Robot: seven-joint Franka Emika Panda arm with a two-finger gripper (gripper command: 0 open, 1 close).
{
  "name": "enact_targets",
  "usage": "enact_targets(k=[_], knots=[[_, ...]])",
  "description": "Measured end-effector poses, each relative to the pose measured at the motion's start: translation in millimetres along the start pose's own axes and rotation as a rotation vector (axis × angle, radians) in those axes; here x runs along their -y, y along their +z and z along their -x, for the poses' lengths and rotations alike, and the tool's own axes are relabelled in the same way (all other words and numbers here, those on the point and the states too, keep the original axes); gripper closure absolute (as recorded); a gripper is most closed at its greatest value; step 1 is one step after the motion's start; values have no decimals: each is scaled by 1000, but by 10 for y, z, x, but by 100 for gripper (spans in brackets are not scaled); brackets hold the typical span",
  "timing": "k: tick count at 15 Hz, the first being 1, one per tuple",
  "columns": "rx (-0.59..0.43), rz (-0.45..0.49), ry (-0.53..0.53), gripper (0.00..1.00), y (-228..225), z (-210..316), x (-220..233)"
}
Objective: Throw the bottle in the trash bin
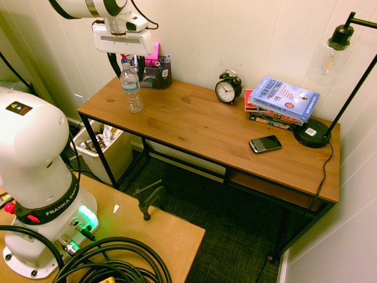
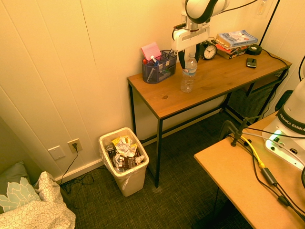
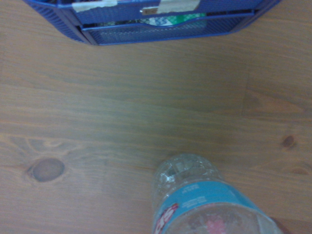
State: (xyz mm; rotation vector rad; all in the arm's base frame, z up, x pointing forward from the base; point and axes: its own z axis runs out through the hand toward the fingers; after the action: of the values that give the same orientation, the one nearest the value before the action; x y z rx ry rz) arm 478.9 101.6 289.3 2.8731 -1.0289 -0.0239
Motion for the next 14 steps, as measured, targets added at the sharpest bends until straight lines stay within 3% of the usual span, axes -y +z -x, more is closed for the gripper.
enact_targets(k=[14], knots=[[-3, 30, -20, 100, -60, 13, 55]])
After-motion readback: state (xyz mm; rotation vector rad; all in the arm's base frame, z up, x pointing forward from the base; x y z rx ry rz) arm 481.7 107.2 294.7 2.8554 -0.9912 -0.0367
